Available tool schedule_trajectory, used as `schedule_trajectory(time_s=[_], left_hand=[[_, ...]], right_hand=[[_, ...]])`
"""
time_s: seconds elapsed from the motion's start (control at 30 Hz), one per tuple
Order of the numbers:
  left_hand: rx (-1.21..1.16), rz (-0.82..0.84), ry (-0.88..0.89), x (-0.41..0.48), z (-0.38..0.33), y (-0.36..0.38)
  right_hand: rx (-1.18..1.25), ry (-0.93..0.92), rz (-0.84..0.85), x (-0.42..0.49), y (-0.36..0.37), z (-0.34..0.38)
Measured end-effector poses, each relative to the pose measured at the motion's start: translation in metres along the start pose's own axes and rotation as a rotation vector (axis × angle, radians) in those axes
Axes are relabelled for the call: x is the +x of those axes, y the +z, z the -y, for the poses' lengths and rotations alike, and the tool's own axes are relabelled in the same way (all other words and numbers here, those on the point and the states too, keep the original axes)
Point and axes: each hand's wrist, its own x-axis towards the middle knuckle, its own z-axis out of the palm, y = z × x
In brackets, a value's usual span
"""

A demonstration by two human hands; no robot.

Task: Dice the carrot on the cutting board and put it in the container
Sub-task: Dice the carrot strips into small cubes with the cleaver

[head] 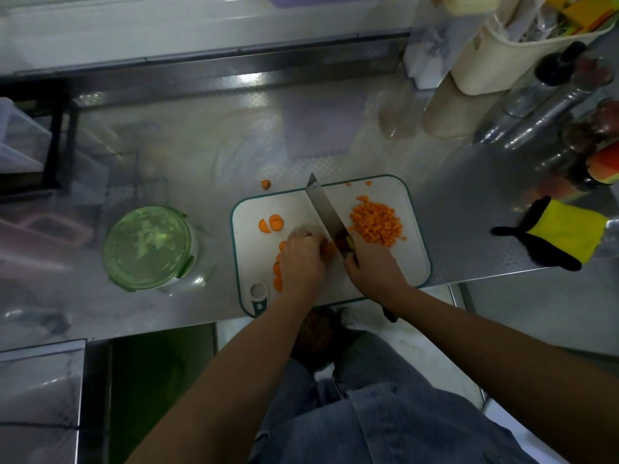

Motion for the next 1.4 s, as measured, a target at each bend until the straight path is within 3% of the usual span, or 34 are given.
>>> schedule_trajectory(time_s=[1.4], left_hand=[[-0.107, 0.007, -0.043, 0.003, 0.006, 0.004]], right_hand=[[0.009, -0.011, 0.064, -0.007, 0.001, 0.006]])
